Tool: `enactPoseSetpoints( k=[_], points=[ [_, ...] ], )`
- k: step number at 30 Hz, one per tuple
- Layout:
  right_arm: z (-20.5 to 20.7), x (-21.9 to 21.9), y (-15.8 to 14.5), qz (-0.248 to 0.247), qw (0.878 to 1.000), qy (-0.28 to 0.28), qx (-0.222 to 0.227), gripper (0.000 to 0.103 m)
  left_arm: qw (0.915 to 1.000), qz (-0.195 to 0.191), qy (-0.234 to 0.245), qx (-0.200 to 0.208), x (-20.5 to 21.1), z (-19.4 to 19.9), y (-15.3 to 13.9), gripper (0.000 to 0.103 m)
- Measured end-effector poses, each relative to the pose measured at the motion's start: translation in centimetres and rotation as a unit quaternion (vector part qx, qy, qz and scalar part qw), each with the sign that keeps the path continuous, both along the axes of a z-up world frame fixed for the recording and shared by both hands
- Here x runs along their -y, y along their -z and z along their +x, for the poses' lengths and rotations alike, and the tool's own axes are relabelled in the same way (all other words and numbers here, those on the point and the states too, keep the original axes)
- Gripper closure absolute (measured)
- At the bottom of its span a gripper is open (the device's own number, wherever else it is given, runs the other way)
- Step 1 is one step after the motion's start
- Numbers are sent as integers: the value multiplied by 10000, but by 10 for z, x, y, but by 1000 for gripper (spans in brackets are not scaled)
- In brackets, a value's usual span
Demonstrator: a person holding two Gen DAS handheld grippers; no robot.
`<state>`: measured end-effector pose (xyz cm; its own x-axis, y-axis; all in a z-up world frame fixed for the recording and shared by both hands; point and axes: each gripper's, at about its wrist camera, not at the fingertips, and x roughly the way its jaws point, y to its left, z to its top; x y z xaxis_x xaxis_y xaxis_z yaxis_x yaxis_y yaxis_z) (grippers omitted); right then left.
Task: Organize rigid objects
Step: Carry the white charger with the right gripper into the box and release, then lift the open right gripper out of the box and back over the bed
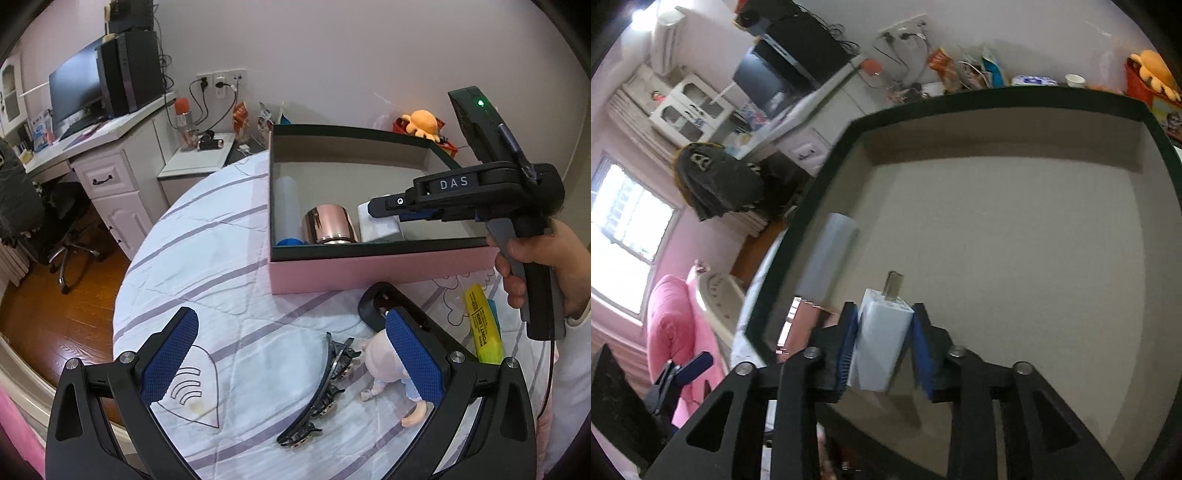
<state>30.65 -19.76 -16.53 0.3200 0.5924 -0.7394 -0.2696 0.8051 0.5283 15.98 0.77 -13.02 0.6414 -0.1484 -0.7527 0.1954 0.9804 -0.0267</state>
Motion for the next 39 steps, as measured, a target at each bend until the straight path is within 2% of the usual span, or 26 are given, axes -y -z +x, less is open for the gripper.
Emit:
enactPoseSetpoints(
  k=[1,3,7,10,13,16,20,26,31,35,37,38,39],
  points=[
    [0,1,1,-77,10000,50,5,67,10000,12,13,-15,2,2,1,0],
    [1,3,2,-238,9997,100,22,57,10000,45,50,-39,5,3,2,0],
    [-3,9,-10,-784,9956,363,363,51,9999,89,72,-66,8,3,3,0],
    [-8,11,-22,-1569,9825,610,803,50,9999,98,73,-62,9,3,3,0],
    [0,6,-16,-2160,9713,547,827,47,9999,97,81,-62,10,3,4,0],
    [6,1,-5,-2053,9758,312,677,48,9999,128,83,-67,11,3,4,0],
    [6,-4,-3,-1975,9776,201,696,47,9997,190,56,-117,11,5,7,0],
    [1,-22,-4,-2138,9745,-107,670,47,9996,204,-28,-179,5,6,8,0],
    [-3,-18,-6,-2086,9759,-7,646,47,9996,202,-115,-165,0,2,6,0],
    [-19,0,-22,-1985,9758,343,856,46,9997,135,-210,-61,-5,-5,-3,0],
    [-32,7,-37,-1916,9754,511,966,36,9997,104,-226,22,-5,-10,-9,0],
    [-43,10,-46,-1881,9741,609,1096,23,9997,91,-236,66,-6,-13,-13,0],
    [-54,10,-54,-1877,9725,655,1214,18,9996,85,-246,96,-6,-15,-16,0]
  ],
)
